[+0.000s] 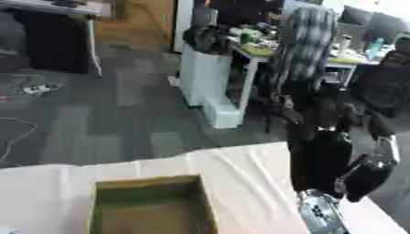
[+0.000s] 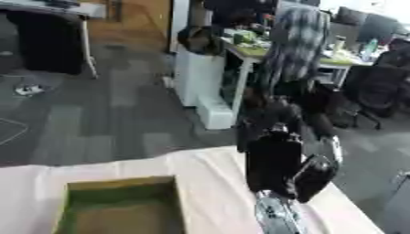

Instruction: Pick up objects on the table and place them in the box.

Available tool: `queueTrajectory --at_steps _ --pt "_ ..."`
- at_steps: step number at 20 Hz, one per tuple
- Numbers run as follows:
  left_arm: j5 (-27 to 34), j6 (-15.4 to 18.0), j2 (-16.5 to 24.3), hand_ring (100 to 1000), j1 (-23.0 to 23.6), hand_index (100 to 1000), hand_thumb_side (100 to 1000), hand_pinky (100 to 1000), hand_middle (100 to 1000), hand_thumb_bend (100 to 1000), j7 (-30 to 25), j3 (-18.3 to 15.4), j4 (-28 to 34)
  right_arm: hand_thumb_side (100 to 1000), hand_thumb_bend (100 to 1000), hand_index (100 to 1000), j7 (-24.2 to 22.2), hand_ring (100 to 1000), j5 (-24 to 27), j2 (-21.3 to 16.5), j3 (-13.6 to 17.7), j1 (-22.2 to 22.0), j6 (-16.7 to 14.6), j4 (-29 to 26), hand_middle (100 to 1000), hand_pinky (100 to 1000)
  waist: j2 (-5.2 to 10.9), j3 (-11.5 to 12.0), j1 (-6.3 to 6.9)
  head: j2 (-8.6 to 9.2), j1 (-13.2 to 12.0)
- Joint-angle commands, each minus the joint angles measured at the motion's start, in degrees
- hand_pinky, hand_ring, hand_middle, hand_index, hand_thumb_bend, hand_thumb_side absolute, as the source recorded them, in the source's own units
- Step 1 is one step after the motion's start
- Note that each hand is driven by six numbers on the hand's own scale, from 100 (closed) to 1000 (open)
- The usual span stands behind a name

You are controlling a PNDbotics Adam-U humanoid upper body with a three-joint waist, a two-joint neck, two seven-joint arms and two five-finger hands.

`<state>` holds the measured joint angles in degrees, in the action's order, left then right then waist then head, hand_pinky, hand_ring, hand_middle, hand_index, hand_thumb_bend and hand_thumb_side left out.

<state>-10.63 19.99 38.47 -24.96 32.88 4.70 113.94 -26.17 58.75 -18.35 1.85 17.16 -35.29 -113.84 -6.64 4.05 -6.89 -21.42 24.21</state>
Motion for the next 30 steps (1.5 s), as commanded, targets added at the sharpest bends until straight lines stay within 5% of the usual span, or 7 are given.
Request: queueTrajectory --at_steps 1,13,15,20,22,30 --pt "-0.54 0.07 1.66 535 -0.79 740 808 459 680 171 -0.1 -0.37 0.65 899 100 671 -0.12 433 0.12 -1.81 0.27 0.49 -0.19 -0.75 484 290 0.69 0.07 0.24 0.51 0.16" --pt "-0.51 -0.14 1.75 541 -0.94 744 808 467 685 179 -0.38 -0.38 0.65 899 100 670 -0.1 432 0.19 -1.85 0.3 0.44 -0.18 -0.75 484 290 0.75 0.14 0.23 -0.84 0.36" --pt "-0.53 -0.33 1.87 546 -1.06 753 803 474 693 197 -0.76 -0.4 0.65 899 100 670 -0.01 432 0.21 -1.78 0.42 0.45 -0.3 -0.75 484 291 0.74 0.18 0.12 -3.75 -1.28" --pt "-1.59 -2.64 2.15 556 -0.18 806 798 473 746 242 -6.26 -0.25 0.65 899 100 672 0.55 433 0.02 -1.38 1.03 0.16 -0.65 -0.75 485 290 0.68 0.04 -0.44 -18.07 -9.43" --pt "-2.61 -4.73 2.54 557 1.05 830 795 473 766 270 -10.43 -0.45 0.65 898 100 673 0.62 434 -0.33 -1.28 1.19 -0.13 -0.61 -0.75 486 289 0.53 0.14 -0.64 -21.23 -10.68" --pt "-7.88 -9.61 9.84 563 5.63 873 750 500 794 346 -28.32 0.84 0.65 898 100 672 0.57 433 -0.78 -1.9 1.05 -0.18 -0.78 -0.75 485 289 0.35 -0.1 -0.1 -22.69 -10.57"
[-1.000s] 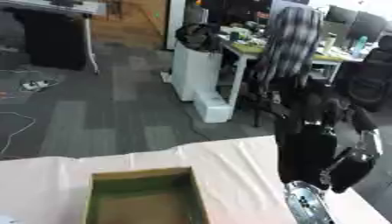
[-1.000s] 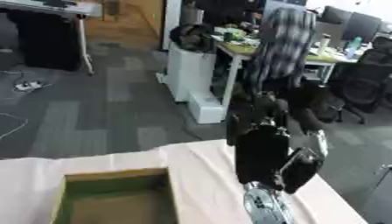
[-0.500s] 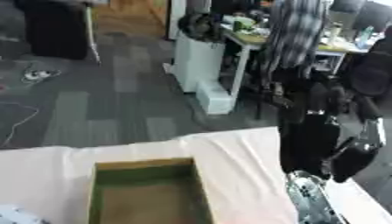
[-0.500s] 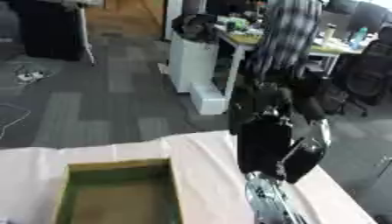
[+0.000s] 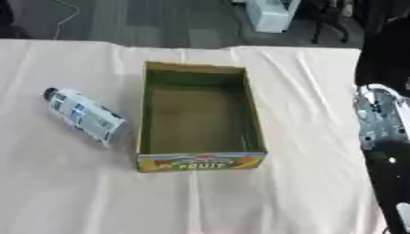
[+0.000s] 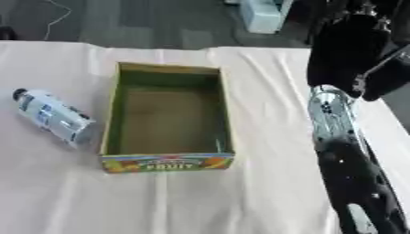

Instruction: Pick up objects on the table and place them in the box.

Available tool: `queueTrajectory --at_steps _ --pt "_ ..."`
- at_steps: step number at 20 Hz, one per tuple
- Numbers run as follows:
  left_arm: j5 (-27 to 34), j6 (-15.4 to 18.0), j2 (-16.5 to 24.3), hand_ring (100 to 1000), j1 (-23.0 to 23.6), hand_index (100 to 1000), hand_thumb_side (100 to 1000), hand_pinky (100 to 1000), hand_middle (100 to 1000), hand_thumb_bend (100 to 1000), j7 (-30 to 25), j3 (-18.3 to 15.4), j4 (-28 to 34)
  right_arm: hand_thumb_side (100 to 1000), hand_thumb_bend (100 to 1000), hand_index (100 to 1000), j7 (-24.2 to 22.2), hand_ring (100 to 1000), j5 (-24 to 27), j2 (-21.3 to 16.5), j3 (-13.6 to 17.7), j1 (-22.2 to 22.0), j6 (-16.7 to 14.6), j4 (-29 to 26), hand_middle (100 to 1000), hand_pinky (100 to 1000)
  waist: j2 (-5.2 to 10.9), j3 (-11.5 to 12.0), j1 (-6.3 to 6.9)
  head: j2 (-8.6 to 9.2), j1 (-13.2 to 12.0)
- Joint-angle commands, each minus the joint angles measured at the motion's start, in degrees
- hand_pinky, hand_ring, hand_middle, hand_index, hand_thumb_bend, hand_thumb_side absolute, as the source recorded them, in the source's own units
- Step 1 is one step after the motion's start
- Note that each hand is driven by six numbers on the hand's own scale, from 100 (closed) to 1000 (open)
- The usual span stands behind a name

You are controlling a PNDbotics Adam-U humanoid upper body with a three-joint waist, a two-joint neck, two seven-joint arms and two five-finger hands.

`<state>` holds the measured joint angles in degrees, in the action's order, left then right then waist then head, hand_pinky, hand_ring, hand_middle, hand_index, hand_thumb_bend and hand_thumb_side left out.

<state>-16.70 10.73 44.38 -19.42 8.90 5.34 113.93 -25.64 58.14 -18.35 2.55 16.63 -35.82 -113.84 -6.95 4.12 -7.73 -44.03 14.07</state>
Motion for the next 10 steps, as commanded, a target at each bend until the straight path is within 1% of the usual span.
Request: queueTrajectory --at_steps 1,2,3,4,7,10 --pt "-2.46 -0.27 4.81 567 0.45 871 740 508 792 358 -5.65 0.31 0.66 898 100 672 0.06 433 -0.16 -1.95 0.31 0.37 -0.23 -0.75 485 289 0.69 -0.24 0.82 -0.09 -0.63" --pt "-3.39 -0.17 6.18 570 0.91 871 735 513 792 361 -6.99 0.55 0.66 899 100 672 0.07 433 -0.15 -2.02 0.26 0.37 -0.17 -0.75 485 289 0.72 -0.32 0.96 -0.09 -1.06" --pt "-4.25 -0.11 7.12 574 1.21 869 709 519 790 365 -7.97 0.69 0.66 898 100 672 0.07 433 -0.13 -2.05 0.21 0.37 -0.11 -0.75 485 289 0.75 -0.39 1.03 -0.09 -1.38" --pt "-5.21 0.01 8.17 581 1.38 866 719 530 790 365 -8.79 0.87 0.66 900 100 672 0.05 433 -0.13 -2.08 0.15 0.35 -0.03 -0.75 485 289 0.78 -0.46 1.13 -0.09 -1.78" --pt "-8.85 0.64 11.02 597 1.17 861 701 553 787 363 -10.26 1.55 0.66 900 100 673 -0.08 434 -0.15 -2.12 -0.06 0.29 0.28 -0.75 486 289 0.84 -0.72 1.38 -0.09 -2.45" --pt "-11.74 1.52 13.57 610 0.05 853 687 579 776 321 -10.96 2.71 0.66 900 100 674 -0.3 434 -0.18 -2.22 -0.29 0.19 0.57 -0.75 486 288 0.88 -1.06 1.68 -0.09 -2.59"
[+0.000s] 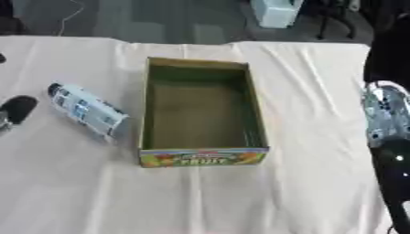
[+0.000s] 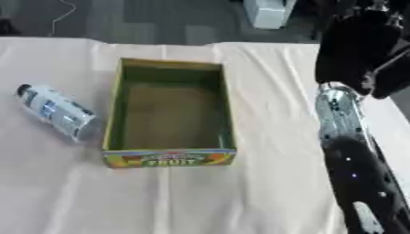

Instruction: Pick up objects on the table and place them in the box.

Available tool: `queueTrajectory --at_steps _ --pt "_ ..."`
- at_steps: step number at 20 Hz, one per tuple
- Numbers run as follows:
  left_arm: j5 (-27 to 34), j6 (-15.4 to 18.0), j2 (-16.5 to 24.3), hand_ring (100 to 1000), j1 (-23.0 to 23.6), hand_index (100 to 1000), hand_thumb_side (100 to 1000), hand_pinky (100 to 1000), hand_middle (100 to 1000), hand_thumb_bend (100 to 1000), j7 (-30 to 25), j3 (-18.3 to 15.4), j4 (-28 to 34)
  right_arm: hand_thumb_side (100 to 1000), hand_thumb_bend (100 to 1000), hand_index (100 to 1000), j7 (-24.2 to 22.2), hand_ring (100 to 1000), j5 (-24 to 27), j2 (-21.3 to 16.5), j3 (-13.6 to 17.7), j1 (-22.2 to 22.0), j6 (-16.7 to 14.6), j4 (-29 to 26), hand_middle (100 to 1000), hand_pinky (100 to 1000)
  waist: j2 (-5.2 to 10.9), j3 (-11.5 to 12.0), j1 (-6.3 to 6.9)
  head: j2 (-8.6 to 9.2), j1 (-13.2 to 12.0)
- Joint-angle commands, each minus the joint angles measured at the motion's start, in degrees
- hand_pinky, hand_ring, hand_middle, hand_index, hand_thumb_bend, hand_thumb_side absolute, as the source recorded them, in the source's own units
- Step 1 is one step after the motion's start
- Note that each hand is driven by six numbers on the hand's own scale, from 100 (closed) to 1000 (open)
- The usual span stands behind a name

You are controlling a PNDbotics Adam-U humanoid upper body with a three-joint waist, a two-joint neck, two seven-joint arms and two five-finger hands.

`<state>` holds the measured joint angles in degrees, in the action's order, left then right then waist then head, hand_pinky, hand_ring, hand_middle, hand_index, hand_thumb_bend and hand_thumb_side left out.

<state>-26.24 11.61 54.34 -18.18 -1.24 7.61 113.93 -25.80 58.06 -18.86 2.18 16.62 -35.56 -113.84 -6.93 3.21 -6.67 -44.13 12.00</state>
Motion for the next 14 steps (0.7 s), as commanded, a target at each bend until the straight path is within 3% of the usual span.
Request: queueTrajectory --at_steps 1,9,10,14 --pt "-2.45 0.8 4.46 610 -1.72 853 687 579 776 321 -1.35 0.89 0.66 900 100 674 -0.22 434 -0.11 -1.74 0.01 0.17 0.41 -0.75 486 288 0.86 -0.25 0.71 0.01 -0.57" --pt "-1.66 1.36 9.31 654 -5.38 850 639 620 777 375 -11.68 3.77 0.15 901 100 675 -0.39 435 -0.01 -1.8 -0.28 0.48 0.96 -0.75 487 288 0.76 -1.18 1.23 0.01 -1.37" --pt "-2.0 1.57 9.63 685 -5.87 847 614 651 775 439 -13.0 4.07 -0.32 902 100 674 -0.38 434 0.03 -1.82 -0.3 0.55 0.99 -0.75 486 289 0.76 -1.26 1.28 0.01 -1.35" --pt "-6.13 2.58 10.45 745 -8.49 834 651 711 783 436 -18.0 5.59 -3.58 902 100 674 -0.34 434 0.16 -1.89 -0.37 0.8 1.08 -0.75 486 289 0.73 -1.5 1.5 0.01 -1.29"
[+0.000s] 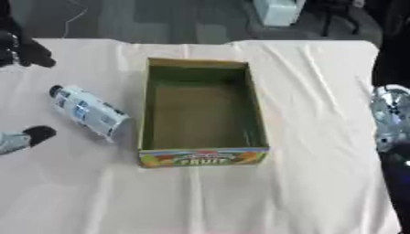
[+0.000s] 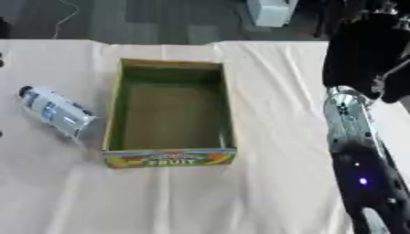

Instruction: Pick up objects on the table and place them in the box.

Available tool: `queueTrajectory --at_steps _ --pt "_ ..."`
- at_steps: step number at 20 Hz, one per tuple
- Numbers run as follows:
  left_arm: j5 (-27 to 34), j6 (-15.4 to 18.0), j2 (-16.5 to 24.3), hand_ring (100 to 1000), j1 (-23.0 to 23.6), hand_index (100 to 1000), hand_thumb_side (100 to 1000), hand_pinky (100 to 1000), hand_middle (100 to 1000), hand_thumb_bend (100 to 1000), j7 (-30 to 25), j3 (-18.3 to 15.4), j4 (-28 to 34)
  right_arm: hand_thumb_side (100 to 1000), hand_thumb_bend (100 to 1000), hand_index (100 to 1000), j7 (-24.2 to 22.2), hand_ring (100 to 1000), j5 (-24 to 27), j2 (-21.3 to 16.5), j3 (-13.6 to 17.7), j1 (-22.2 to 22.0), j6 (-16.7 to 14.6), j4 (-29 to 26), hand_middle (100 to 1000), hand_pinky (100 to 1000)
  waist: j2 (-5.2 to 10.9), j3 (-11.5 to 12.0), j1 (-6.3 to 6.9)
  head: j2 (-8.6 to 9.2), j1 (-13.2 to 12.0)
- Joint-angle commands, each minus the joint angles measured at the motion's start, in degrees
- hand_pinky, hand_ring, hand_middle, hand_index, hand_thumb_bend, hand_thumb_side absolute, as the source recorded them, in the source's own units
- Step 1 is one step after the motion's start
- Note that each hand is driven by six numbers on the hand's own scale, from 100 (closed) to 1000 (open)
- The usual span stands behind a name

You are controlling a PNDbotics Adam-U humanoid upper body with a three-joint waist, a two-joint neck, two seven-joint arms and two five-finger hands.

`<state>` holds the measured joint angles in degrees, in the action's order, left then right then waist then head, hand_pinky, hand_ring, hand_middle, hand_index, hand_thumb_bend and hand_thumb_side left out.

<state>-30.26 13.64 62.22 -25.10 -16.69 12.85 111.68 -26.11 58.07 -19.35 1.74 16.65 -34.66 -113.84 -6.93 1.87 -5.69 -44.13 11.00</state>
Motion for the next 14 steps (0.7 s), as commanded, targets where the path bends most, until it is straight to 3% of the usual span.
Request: queueTrajectory --at_steps 1,4,5,6,14 --pt "-3.11 0.85 2.65 758 -2.31 833 652 727 787 437 -3.37 0.81 -2.3 902 100 674 -0.05 434 0.17 -1.42 0.03 0.83 0.23 -0.75 486 289 0.71 -0.24 0.58 0.02 -0.33" --pt "-5.62 1.94 2.49 800 -4.26 831 647 775 800 446 -4.75 2.08 -5.05 903 100 673 0.02 434 0.28 -1.41 0.02 1.09 0.28 -0.75 486 289 0.63 -0.5 0.74 0.02 -0.49" --pt "-6.33 2.4 2.35 790 -4.88 831 744 762 800 409 -5.04 2.59 -5.96 895 100 673 0.07 434 0.32 -1.39 0.02 1.2 0.31 -0.75 486 289 0.59 -0.6 0.78 0.02 -0.54" --pt "-6.85 2.83 2.17 817 -5.37 832 643 791 806 452 -5.16 3.0 -6.73 903 100 673 0.1 434 0.34 -1.38 0.01 1.27 0.34 -0.75 486 290 0.57 -0.65 0.81 0.02 -0.55" --pt "-9.36 5.46 0.07 826 -9.4 837 637 795 816 461 -5.21 5.01 -12.27 905 100 673 0.48 433 0.72 -1.13 -0.12 2.29 0.69 -0.75 485 291 0.29 -1.39 1.13 0.02 -1.02"
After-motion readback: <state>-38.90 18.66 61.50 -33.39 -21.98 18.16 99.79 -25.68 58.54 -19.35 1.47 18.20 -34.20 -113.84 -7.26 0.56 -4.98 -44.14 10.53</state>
